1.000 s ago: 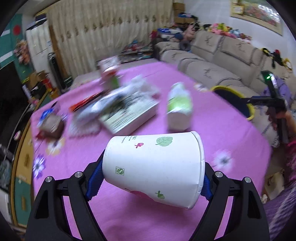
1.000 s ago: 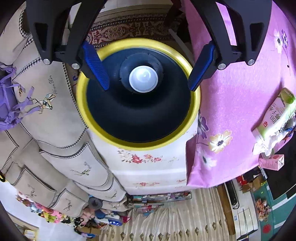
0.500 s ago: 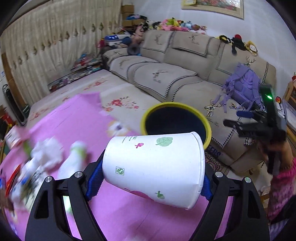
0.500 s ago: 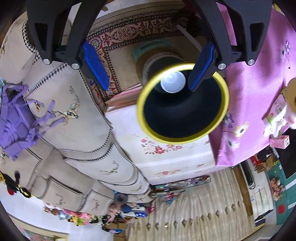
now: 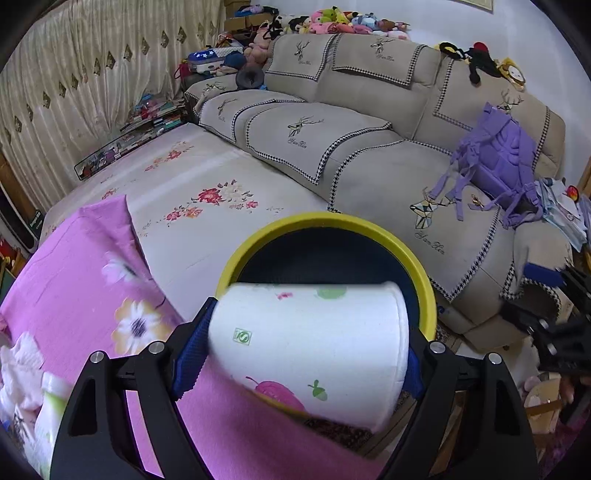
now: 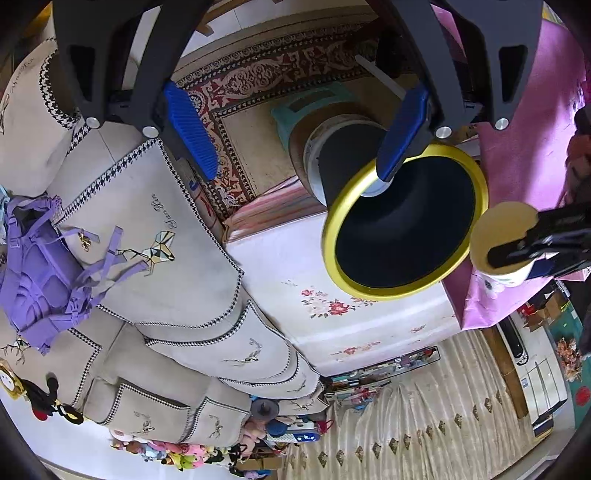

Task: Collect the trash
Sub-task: 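Grasp the white paper cup with the left gripper and drop it into the bin, then return the left tool to the table and grasp the green-labelled bottle with the right gripper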

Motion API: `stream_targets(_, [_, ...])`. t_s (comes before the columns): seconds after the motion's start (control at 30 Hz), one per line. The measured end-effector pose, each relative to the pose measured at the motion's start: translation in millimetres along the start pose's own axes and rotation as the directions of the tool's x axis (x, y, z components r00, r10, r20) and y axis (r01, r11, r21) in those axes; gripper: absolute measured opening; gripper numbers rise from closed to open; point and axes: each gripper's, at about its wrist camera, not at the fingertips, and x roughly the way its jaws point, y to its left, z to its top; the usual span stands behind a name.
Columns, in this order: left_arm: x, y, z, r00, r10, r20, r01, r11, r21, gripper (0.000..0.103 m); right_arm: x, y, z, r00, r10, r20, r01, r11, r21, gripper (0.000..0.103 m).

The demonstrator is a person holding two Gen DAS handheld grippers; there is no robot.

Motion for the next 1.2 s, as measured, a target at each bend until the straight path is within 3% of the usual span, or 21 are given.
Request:
stream_targets(0.1, [20,1,8,1.000,-0.006,-0.023,0.006,1.000,-0.021,0.082,0,-3,0,1.000,-0.009,-0.004,0.009,1.000,0.004,0.083])
stream_targets(0.27, [12,12,1,0.999,-0.008,-0.035,0.006,0.998,-0.057,0.082,0,-1,-1,1.000,-0.006,-0.008,0.006,1.000,0.001,0.083])
stream_targets(0.43, [-53,31,-28,0.999,0.000,0.036,0.004,0.994,-0.110,0.083,2,14,-2,1.000,0.023,-0.016,-0.023,0.999,-0.028,0.083])
stream_targets(0.67, [-151,71,-95,0.977,0.165,0.139,-0.133,0.968,-0.214,0.088,2,55,-1,0.996,0.087,-0.017,-0.088,0.993,-0.073,0.084])
stream_targets(0.9, [-239,135,-186,0.906,0.400,0.140,-0.319,0.861,-0.397,0.092,-5,135,-2,0.977,0.210,-0.024,-0.211,0.961,-0.176,0.084])
stream_targets(1.03, [-272,162,-233,0.860,0.503,0.087,-0.412,0.786,-0.461,0.092,-12,198,-4,0.946,0.324,-0.025,-0.322,0.922,-0.216,0.084])
stream_targets(1.1, [-285,174,-253,0.846,0.528,0.075,-0.428,0.756,-0.495,0.092,-17,230,-7,0.929,0.370,-0.022,-0.365,0.902,-0.231,0.084])
stream_targets(1.2, [-297,185,-270,0.844,0.531,0.075,-0.420,0.741,-0.524,0.092,-26,282,-11,0.898,0.439,-0.024,-0.429,0.865,-0.260,0.084])
